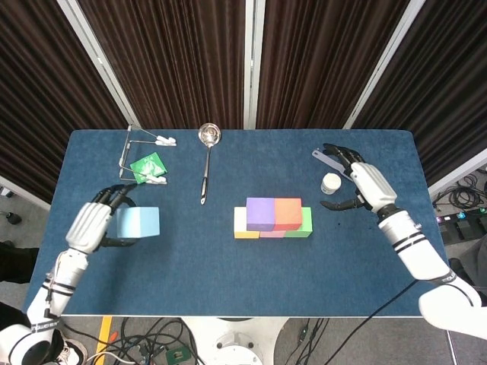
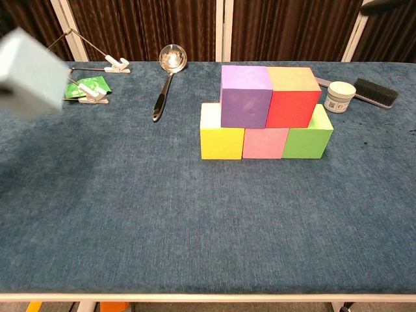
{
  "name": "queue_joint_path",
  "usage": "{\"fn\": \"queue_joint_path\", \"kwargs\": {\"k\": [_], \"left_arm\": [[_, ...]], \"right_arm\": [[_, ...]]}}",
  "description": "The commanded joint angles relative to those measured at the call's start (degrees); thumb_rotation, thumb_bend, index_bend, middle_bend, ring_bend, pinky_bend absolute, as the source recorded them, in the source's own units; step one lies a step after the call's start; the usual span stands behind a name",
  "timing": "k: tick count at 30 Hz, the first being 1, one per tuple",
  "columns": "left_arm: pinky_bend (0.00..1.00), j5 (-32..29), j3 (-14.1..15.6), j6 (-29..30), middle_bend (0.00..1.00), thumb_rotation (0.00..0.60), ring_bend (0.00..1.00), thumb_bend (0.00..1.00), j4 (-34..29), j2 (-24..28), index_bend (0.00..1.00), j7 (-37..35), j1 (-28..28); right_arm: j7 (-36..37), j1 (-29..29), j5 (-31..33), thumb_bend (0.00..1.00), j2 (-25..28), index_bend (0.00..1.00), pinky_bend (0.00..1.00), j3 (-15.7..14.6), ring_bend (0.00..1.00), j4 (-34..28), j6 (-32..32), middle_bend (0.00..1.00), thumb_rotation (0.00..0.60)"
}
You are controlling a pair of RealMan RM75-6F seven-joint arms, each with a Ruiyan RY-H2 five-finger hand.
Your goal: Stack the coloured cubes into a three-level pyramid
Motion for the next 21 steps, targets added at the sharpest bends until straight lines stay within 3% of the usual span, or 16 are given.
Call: {"fn": "queue_joint_path", "kwargs": {"k": [1, 8, 16, 21], "left_arm": [[0.16, -5.89, -6.19, 1.53, 0.51, 0.6, 0.12, 0.15, -3.44, -1.19, 0.1, -8.07, 0.41], [0.15, -10.63, -12.91, -1.69, 0.52, 0.6, 0.13, 0.14, -5.69, -7.79, 0.1, -17.1, -4.4], [0.15, -14.05, -16.57, -5.65, 0.52, 0.6, 0.13, 0.13, -0.4, -20.49, 0.1, -16.91, -12.63], [0.15, -14.99, -18.73, -7.13, 0.52, 0.6, 0.13, 0.13, 3.68, -25.71, 0.1, -16.79, -16.61]], "right_arm": [[2.43, -1.42, -0.38, 0.05, 1.1, 0.0, 0.0, 0.84, 0.0, -0.21, 1.57, 0.12, 0.6], [5.51, -3.12, -1.04, 0.05, 1.81, 0.0, 0.0, 1.85, 0.0, -0.26, 3.99, 0.13, 0.6], [8.66, -4.41, -0.13, 0.04, 1.18, 0.0, 0.0, 5.14, 0.0, -1.66, 8.97, 0.12, 0.6], [8.44, -4.45, 0.41, 0.04, 1.34, 0.0, 0.0, 5.92, 0.0, -2.27, 9.35, 0.13, 0.6]]}}
